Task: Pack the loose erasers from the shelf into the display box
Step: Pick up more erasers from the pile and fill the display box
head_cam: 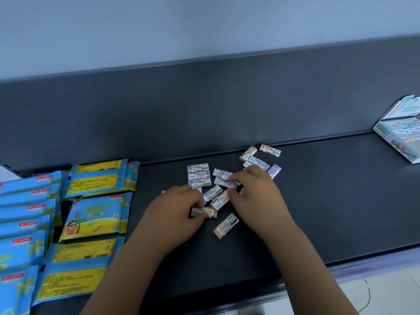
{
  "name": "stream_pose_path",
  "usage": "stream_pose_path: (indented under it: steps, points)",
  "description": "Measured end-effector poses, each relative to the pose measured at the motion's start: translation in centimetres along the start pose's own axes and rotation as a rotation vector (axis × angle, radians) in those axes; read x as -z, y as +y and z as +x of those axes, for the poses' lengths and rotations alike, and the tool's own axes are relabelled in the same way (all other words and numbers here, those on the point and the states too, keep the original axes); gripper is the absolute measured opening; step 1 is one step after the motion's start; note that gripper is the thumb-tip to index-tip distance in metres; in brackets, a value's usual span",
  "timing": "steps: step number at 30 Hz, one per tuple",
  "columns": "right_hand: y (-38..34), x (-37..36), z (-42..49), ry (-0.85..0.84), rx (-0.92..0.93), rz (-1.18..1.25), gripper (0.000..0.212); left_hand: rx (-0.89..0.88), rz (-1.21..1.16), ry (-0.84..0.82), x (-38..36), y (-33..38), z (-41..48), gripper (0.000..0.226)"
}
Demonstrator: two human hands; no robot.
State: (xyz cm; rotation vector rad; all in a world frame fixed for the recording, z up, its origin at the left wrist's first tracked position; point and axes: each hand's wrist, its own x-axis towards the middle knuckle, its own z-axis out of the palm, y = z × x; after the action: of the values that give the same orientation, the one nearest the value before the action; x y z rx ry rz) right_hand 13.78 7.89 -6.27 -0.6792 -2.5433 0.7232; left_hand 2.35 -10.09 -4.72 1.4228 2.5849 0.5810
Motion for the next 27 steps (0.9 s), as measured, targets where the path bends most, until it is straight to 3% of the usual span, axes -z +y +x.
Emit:
stream_pose_path:
  steps: [6,10,17,22,25,27]
  points:
    - [-0.1,0.1,0.0,0.023,-0.016,-0.004,0.025,0.078,0.004,-0.037,0.3,0.7,-0.3,0.019]
    - [-0.9,0.8,-0.2,-0.059,-0.065,-0.027,0.018,0.133,-0.027,-0.083,0.2,0.8,-0.5,0.028]
    - [-2.3,-0.1,-0.5,-0.115,0.022,-0.096,0.019,0.102,-0.044,-0.036,0.1,1.3,-0.5,0.037]
    - [-2.4,-0.7,-0.3,-0.076,0.001,-0.123,0.020,0.046,-0.057,-0.044,0.1,1.2,-0.5,0.020]
    - [-2.6,-0.5,-0.3,-0.061,0.012,-0.148,0.036,0.052,-0.027,-0.052,-0.2,0.8,-0.5,0.007]
    - [-2.7,-0.2,-0.2,-0.079,0.038,-0.195,0.032,0.079,-0.041,-0.055,-0.3,0.9,-0.7,0.007]
